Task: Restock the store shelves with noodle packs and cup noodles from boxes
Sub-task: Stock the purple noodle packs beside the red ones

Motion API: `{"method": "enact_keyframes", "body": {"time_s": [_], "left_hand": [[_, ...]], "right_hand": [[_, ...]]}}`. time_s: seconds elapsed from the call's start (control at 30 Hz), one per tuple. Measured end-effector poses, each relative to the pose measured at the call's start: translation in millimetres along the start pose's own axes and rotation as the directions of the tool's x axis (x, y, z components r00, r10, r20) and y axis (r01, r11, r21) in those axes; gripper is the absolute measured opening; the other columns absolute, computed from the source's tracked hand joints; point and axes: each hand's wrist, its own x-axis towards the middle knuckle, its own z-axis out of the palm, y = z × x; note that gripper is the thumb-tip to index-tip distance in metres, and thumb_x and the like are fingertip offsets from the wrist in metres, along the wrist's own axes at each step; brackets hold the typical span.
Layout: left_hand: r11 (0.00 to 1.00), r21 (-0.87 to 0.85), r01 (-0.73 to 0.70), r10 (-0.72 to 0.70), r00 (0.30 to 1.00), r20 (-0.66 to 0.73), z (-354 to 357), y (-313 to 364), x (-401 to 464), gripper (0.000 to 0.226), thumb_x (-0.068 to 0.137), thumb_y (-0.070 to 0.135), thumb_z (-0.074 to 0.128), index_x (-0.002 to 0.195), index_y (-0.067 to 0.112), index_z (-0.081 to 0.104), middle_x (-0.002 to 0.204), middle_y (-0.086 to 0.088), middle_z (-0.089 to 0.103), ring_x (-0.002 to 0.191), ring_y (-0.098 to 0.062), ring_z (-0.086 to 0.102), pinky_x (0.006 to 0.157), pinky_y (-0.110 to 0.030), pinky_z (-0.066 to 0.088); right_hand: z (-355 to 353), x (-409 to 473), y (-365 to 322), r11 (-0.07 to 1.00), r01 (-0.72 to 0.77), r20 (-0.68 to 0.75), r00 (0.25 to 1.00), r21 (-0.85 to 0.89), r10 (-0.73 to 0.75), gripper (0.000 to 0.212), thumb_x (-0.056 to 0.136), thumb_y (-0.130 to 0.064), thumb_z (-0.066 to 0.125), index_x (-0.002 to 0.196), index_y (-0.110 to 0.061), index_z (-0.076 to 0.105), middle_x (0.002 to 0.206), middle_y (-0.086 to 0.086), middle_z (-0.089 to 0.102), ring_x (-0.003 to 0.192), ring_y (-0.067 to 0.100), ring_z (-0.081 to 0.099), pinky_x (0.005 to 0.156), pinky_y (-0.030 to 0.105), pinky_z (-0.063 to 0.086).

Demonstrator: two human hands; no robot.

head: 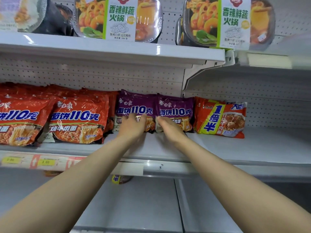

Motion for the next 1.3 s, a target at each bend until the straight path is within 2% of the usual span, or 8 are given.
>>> {"method": "enact_keyframes", "body": {"time_s": [0.17,0.33,0.47,0.63,0.73,0.83,1.03,1.3], "left_hand": [[0.994,-0.112,-0.02,0.016,0.999,-0.037,20.6,26.9,-38.5,0.058,0.099,0.053,0.045,0.142,0.015,0.049,0.146,-0.013,0.047,0.133,-0.03,0.045,0.107,-0.043,0.038],[0.97,-0.232,-0.073,0.059,0.996,-0.065,44.2,47.0,-78.0,0.051,0.096,0.054,0.048,0.131,0.018,0.055,0.133,-0.005,0.055,0.118,-0.023,0.054,0.106,-0.044,0.043],[0.94,-0.316,-0.128,0.095,0.989,-0.117,67.2,60.2,-117.8,0.043,0.099,0.045,0.05,0.131,0.018,0.054,0.128,-0.001,0.056,0.115,-0.016,0.054,0.103,-0.037,0.045],[0.908,-0.388,-0.159,0.109,0.983,-0.147,101.7,64.6,-168.4,0.025,0.101,0.035,0.052,0.121,0.02,0.057,0.12,0.001,0.059,0.102,-0.007,0.056,0.091,-0.026,0.043],[0.899,-0.412,-0.146,0.103,0.987,-0.125,125.4,55.3,-198.1,0.025,0.101,0.032,0.053,0.121,0.018,0.058,0.118,0.001,0.061,0.099,-0.002,0.056,0.084,-0.016,0.042],[0.913,-0.402,-0.072,0.048,0.996,-0.07,151.8,35.5,-226.9,0.025,0.101,0.032,0.053,0.121,0.018,0.058,0.117,0.001,0.061,0.102,-0.006,0.057,0.081,-0.009,0.04],[0.929,-0.332,0.165,-0.148,0.986,0.073,199.6,-26.5,-282.9,0.027,0.101,0.034,0.052,0.12,0.015,0.059,0.117,-0.003,0.061,0.105,-0.015,0.056,0.089,-0.025,0.043],[0.881,-0.135,0.453,-0.404,0.87,0.283,257.0,-133.5,-366.7,0.027,0.101,0.031,0.055,0.111,0.008,0.062,0.112,-0.01,0.063,0.102,-0.021,0.058,0.084,-0.028,0.039]], "right_hand": [[-29.3,-28.6,6.6,0.997,0.013,-0.067,0.998,0.08,-0.008,0.047,0.101,-0.055,0.044,0.139,-0.028,0.054,0.141,-0.006,0.056,0.13,0.017,0.052,0.112,0.046,0.041],[-63.5,-65.7,19.0,0.976,0.024,-0.114,0.994,0.215,0.001,0.009,0.1,-0.048,0.051,0.095,-0.045,0.058,0.109,-0.013,0.062,0.113,0.018,0.061,0.102,0.051,0.05],[-89.1,-105.0,39.7,0.965,0.087,-0.224,0.974,0.247,-0.031,0.015,0.101,-0.042,0.052,0.11,-0.038,0.064,0.118,-0.011,0.066,0.113,0.011,0.062,0.101,0.046,0.052],[-111.7,-153.2,62.4,0.94,0.111,-0.298,0.954,0.323,-0.011,0.023,0.087,-0.043,0.055,0.104,-0.033,0.068,0.11,-0.005,0.073,0.105,0.013,0.068,0.095,0.04,0.055],[-117.9,-181.2,83.7,0.933,0.087,-0.303,0.953,0.35,0.025,0.013,0.095,-0.031,0.057,0.102,-0.029,0.068,0.109,0.002,0.073,0.105,0.019,0.068,0.088,0.036,0.056],[-118.0,-207.1,114.3,0.946,0.009,-0.266,0.96,0.325,0.083,0.017,0.102,-0.019,0.054,0.101,-0.028,0.067,0.109,0.002,0.072,0.106,0.018,0.067,0.088,0.037,0.056],[-100.6,-258.7,182.7,0.933,-0.243,-0.189,0.936,0.266,0.298,0.012,0.1,-0.028,0.055,0.101,-0.03,0.067,0.108,-0.001,0.07,0.106,0.016,0.066,0.094,0.043,0.056],[-64.7,-344.1,296.0,0.773,-0.617,-0.008,0.781,0.15,0.625,0.009,0.097,-0.037,0.057,0.098,-0.033,0.065,0.106,-0.009,0.067,0.109,0.015,0.062,0.1,0.04,0.05]]}}
